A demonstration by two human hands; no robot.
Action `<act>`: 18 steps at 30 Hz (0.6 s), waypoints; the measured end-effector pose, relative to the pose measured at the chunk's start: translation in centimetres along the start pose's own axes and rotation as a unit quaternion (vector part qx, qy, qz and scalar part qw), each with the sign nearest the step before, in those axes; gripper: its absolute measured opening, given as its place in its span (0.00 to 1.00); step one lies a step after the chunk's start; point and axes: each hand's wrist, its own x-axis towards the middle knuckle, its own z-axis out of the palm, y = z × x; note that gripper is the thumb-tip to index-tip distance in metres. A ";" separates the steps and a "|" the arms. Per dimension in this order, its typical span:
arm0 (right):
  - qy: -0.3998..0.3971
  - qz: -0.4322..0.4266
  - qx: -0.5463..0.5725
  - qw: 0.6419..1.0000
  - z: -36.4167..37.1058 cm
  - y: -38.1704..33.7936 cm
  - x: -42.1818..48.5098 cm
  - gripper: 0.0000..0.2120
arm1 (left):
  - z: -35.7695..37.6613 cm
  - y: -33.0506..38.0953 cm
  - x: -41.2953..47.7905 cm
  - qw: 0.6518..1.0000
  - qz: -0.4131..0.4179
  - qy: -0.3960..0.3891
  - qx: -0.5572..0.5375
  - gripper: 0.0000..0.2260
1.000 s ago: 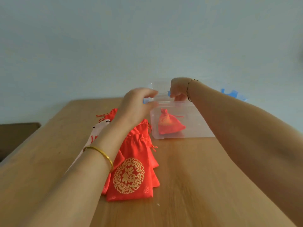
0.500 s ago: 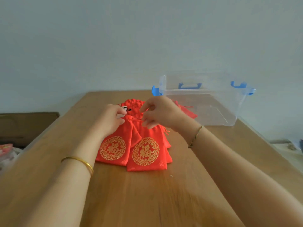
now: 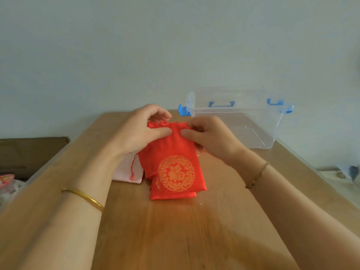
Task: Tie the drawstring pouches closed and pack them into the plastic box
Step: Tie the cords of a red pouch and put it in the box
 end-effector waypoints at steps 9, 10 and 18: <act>0.078 0.061 0.114 0.988 -5.7 4.5 -4.1 0.07 | 6.1 0.5 0.7 0.988 -0.081 -0.105 -0.081 0.05; 0.081 0.061 0.113 0.988 -5.9 4.6 -4.1 0.07 | 6.6 0.5 0.8 0.987 -0.084 -0.113 -0.079 0.06; 0.091 0.087 0.046 0.991 -6.8 6.8 -3.9 0.08 | 7.4 0.1 1.8 0.992 -0.080 -0.085 -0.045 0.05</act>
